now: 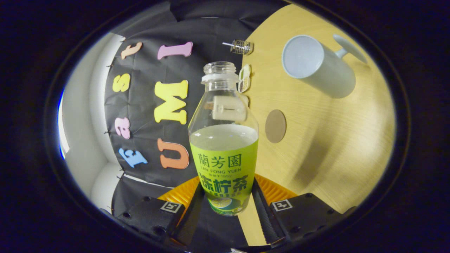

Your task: Take the bottle from table, then pour the juice into the cup, finally place the bottle on the coaster

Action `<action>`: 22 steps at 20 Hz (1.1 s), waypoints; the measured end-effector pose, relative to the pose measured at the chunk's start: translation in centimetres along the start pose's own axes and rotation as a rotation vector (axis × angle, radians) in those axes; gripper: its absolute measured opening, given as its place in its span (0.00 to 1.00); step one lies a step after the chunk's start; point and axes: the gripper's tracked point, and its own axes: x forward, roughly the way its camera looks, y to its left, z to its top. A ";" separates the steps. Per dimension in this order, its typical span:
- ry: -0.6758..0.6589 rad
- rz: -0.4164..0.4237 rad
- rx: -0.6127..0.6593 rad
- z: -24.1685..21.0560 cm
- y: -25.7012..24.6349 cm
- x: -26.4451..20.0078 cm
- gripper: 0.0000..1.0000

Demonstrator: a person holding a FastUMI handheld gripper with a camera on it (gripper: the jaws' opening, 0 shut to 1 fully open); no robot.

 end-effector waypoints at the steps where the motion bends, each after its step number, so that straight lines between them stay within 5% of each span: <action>1: -0.002 0.004 0.024 0.1 0.2 0.0 0.78; 22: -0.004 0.128 0.288 2.1 4.3 0.5 0.78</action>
